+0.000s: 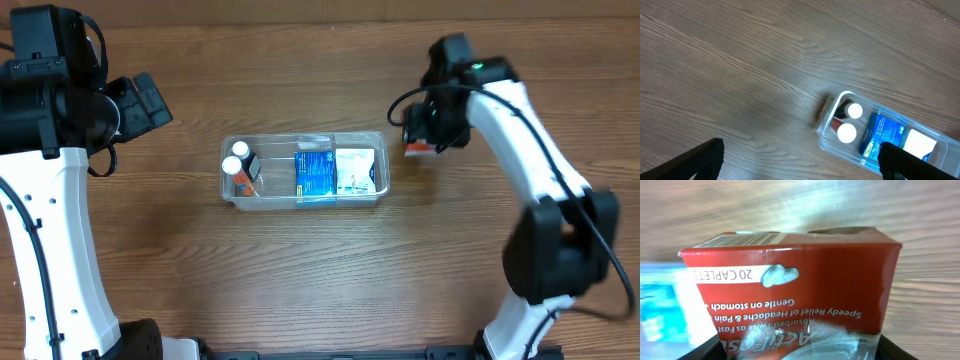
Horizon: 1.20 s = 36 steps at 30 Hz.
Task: Pack container
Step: 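Lift the red box and lower it into the container's right end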
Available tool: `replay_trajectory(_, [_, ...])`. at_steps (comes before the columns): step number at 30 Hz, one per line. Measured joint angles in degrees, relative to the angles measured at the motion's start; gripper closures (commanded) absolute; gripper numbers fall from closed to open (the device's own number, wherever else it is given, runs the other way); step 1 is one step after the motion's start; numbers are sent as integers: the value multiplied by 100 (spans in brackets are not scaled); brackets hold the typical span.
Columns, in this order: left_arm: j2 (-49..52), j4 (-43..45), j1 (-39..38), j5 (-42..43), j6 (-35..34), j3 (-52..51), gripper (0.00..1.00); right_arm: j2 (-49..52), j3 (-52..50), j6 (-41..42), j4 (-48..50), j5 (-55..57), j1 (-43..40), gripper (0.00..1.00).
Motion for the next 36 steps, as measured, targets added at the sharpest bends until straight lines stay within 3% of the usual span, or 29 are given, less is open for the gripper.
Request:
replay_trajectory(5, [0, 0, 0, 0, 2, 0, 0, -938, 409, 2, -197, -151, 118, 36])
replay_trajectory(10, [0, 0, 0, 0, 2, 0, 0, -1311, 474, 81, -271, -356, 765, 36])
replay_trajectory(21, [0, 0, 0, 0, 0, 0, 0, -831, -155, 892, 245, -339, 2017, 34])
replay_trajectory(36, [0, -48, 0, 0, 2, 0, 0, 214, -533, 1292, 367, -94, 2055, 30])
